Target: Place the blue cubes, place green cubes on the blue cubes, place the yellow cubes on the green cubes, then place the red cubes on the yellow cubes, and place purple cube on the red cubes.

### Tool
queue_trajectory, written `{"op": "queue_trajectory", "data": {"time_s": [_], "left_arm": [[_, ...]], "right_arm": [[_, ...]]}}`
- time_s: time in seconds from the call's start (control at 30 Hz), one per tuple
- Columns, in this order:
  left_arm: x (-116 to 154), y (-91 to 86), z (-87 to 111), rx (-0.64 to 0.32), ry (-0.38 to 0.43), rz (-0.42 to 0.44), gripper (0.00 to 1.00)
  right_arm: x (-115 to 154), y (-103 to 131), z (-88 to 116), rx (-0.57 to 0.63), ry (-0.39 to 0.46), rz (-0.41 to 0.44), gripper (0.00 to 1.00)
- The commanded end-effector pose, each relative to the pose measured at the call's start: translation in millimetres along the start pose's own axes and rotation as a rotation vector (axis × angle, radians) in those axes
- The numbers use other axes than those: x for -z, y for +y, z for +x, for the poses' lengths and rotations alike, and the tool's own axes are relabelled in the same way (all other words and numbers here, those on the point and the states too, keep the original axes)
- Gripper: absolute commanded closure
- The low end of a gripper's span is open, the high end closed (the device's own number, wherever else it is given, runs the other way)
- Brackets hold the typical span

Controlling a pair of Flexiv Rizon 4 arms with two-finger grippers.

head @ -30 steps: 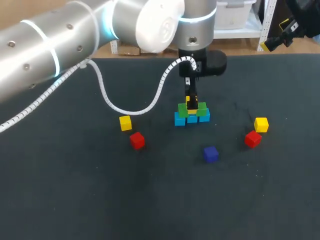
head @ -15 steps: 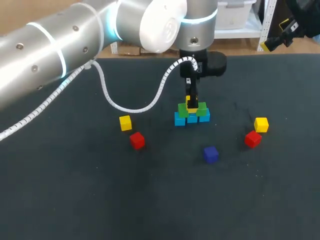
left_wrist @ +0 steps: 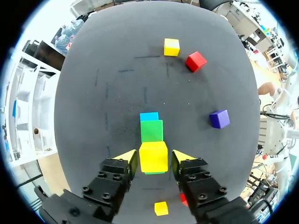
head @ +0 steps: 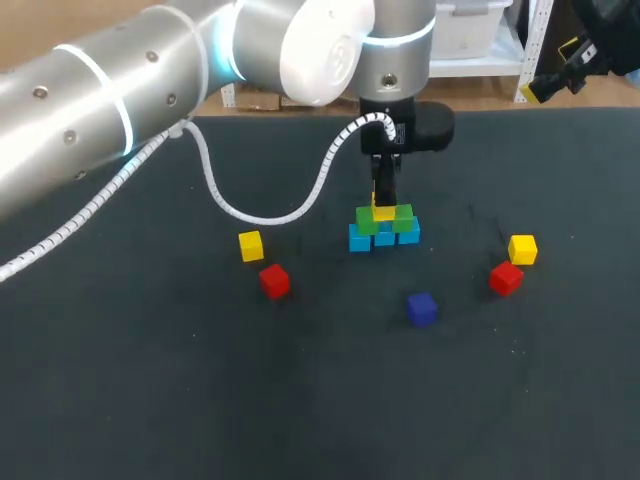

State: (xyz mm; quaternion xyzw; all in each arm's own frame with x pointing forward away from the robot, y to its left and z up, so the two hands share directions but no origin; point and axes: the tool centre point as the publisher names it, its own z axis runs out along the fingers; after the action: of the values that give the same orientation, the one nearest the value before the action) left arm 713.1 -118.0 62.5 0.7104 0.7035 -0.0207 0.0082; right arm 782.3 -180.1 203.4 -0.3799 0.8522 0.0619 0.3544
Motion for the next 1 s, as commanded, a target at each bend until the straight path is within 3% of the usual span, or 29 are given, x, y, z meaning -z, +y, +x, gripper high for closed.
{"op": "queue_trajectory", "data": {"time_s": [0.03,0.27,0.5,0.53,0.57,0.6,0.67,0.7,1.0], "left_arm": [[0.8,1.6,-1.2,-0.001,-0.002,0.003,0.54],[1.4,1.1,-2.2,-0.004,-0.004,0.000,0.56],[3.1,1.3,-3.5,-0.006,-0.006,-0.007,0.65],[3.1,1.4,-3.6,-0.007,-0.006,-0.008,0.70],[3.2,1.4,-3.7,-0.007,-0.005,-0.010,0.90],[3.2,1.4,-3.7,-0.007,-0.004,-0.010,0.93],[2.8,1.1,-3.4,-0.009,-0.003,-0.007,0.67],[2.5,0.9,-3.0,-0.009,-0.001,-0.007,0.65],[2.6,2.4,-2.6,-0.002,-0.003,-0.009,0.69]], "right_arm": [[0.5,0.3,0.0,0.000,0.001,0.001,0.00],[0.5,0.3,0.0,0.000,0.001,0.001,0.00],[0.5,0.3,0.0,0.000,0.001,0.001,0.00],[0.5,0.3,0.0,0.000,0.001,0.001,0.00],[0.5,0.3,0.0,0.000,0.001,0.001,0.00],[0.5,0.3,0.0,0.000,0.001,0.001,0.00],[0.5,0.3,0.0,0.000,0.001,0.001,0.00],[0.5,0.3,0.0,0.000,0.001,0.001,0.00],[0.5,0.3,0.0,0.000,0.001,0.001,0.00]]}}
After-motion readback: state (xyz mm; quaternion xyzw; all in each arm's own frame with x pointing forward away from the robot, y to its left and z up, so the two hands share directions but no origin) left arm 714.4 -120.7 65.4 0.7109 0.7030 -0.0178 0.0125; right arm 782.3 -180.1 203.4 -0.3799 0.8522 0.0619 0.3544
